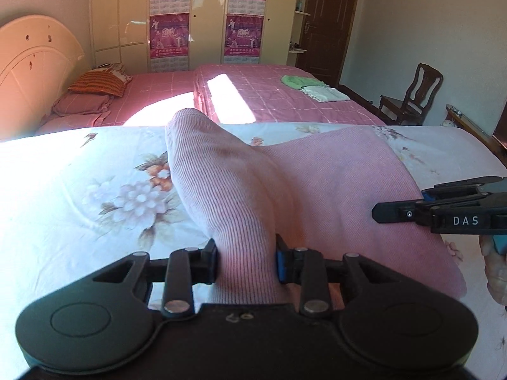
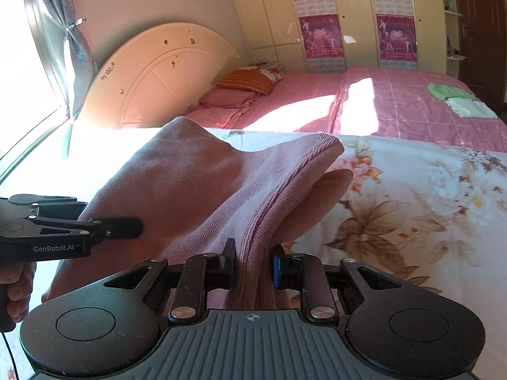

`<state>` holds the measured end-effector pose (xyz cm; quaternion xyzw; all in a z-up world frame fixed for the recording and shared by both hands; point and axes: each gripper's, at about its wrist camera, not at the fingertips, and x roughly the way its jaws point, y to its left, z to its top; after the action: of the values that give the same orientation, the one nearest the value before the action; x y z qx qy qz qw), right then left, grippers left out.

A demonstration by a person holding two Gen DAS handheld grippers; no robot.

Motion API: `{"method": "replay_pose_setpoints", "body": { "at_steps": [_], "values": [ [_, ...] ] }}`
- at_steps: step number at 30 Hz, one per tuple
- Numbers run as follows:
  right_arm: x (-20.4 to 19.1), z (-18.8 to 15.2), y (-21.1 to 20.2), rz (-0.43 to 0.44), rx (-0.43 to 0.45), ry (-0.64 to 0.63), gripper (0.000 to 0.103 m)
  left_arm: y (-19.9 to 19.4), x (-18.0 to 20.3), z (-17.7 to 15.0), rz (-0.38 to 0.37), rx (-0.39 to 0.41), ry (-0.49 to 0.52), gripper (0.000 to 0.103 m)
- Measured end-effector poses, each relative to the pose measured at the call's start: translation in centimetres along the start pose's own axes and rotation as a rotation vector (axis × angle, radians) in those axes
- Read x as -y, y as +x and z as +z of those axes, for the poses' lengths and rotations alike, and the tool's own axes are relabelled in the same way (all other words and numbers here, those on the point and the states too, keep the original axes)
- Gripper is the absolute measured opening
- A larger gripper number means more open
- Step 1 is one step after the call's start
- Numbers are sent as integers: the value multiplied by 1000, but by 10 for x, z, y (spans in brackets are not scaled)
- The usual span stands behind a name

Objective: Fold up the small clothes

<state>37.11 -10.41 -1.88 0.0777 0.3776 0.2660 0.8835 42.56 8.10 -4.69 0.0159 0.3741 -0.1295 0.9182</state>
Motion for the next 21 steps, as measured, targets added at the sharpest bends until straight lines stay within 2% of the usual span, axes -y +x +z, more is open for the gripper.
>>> {"method": "replay_pose_setpoints", "body": {
  "at_steps": [4, 7, 10, 12, 13, 14, 16, 19, 21],
  "values": [
    [-37, -6, 34, 50, -27, -7, 21, -12, -47, -24, 22, -26, -44, 31],
    [-46, -16, 54, 70, -55, -3, 21, -10, -73, -39, 15, -58, -91, 31],
    [-43, -28, 74, 43, -100, 12, 21, 4, -87, -55, -2, -100, -103, 37],
    [-31, -38, 83, 36, -126, 48, 21, 5, -91, -62, -12, -71, -111, 44],
    [-26, -40, 85, 39, -129, 63, 21, 5, -94, -64, -16, -64, -125, 52],
    [-22, -45, 84, 47, -129, 82, 21, 4, -95, -68, -3, -57, -132, 67],
    [-19, -46, 84, 48, -127, 90, 21, 3, -98, -74, 35, -46, -133, 83],
    [-23, -45, 83, 36, -132, 83, 21, -8, -118, -84, 0, -29, -206, 82],
    [-24, -44, 82, 32, -135, 90, 21, -29, -121, -86, -6, 37, -199, 71]
  ]
}}
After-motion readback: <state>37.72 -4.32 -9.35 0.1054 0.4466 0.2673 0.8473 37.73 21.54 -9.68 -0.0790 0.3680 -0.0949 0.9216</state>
